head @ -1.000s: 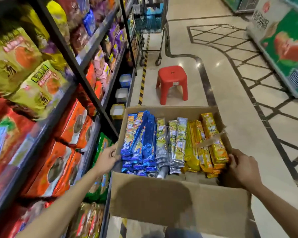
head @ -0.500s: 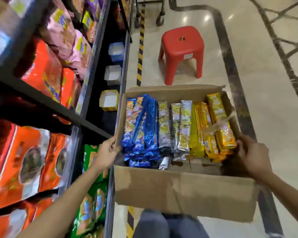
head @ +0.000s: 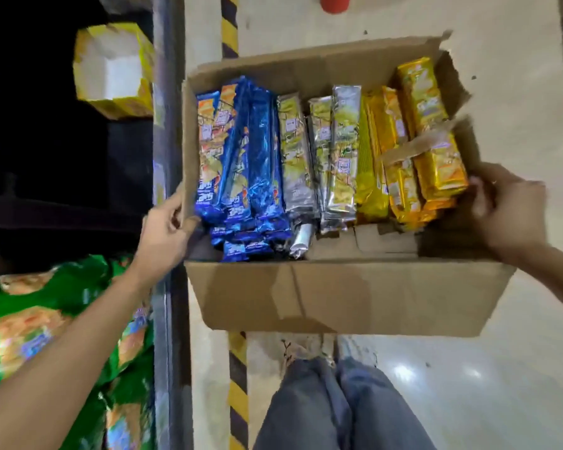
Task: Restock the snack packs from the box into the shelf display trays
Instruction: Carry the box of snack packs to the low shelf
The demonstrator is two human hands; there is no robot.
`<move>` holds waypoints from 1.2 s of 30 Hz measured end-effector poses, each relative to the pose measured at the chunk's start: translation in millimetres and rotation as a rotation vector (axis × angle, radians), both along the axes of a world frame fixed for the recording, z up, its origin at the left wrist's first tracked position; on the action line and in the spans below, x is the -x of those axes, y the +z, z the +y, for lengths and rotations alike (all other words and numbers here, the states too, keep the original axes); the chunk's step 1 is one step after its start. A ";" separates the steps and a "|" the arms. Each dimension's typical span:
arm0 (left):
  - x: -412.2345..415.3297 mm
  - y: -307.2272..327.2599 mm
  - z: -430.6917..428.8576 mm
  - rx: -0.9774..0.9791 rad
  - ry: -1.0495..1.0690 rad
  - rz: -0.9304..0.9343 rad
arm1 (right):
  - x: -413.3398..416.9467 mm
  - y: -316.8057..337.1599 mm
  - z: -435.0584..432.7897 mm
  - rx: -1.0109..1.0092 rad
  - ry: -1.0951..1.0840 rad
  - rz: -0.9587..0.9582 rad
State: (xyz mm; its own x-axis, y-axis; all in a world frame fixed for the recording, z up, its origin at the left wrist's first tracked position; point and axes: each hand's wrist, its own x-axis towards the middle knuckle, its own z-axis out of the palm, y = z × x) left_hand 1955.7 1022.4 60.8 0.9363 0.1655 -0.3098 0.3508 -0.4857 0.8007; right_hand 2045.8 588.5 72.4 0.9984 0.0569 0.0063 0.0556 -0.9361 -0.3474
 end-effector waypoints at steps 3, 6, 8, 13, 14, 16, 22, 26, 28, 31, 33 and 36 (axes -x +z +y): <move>4.6 -53.4 2.6 -0.052 0.016 0.006 | 2.1 -57.1 9.2 -0.013 -0.014 0.034; 12.4 -97.0 6.8 -0.086 0.035 0.024 | 12.8 -100.7 18.4 -0.015 -0.012 0.035; 17.8 -118.3 5.9 -0.115 0.002 0.029 | 23.9 -124.6 23.1 -0.020 -0.027 0.042; 44.9 -159.8 0.3 -0.161 0.042 -0.012 | 47.7 -167.1 23.6 -0.040 -0.128 0.050; 48.8 -165.0 0.0 -0.184 0.047 -0.022 | 48.8 -171.5 23.3 -0.041 -0.144 0.052; 51.2 -170.3 1.4 -0.194 0.055 -0.030 | 48.9 -176.2 21.4 -0.046 -0.163 0.048; 46.7 -155.0 -7.9 -0.274 0.115 0.053 | 48.7 -168.3 20.8 -0.061 -0.157 0.131; 42.4 -133.1 -12.1 -0.393 0.059 0.229 | 44.6 -142.4 25.4 0.023 -0.150 0.333; 35.9 -111.8 -17.0 -0.435 0.072 0.325 | 41.7 -119.4 31.1 0.031 -0.123 0.419; 17.8 -63.0 -32.9 -0.492 0.080 0.361 | 32.8 -71.5 45.4 -0.028 -0.077 0.454; 0.0 -18.9 -44.9 -0.567 0.027 0.374 | 24.7 -31.3 54.7 -0.047 -0.016 0.442; -29.8 63.5 -59.4 -0.708 -0.073 0.379 | 8.9 43.2 67.2 -0.006 0.084 0.419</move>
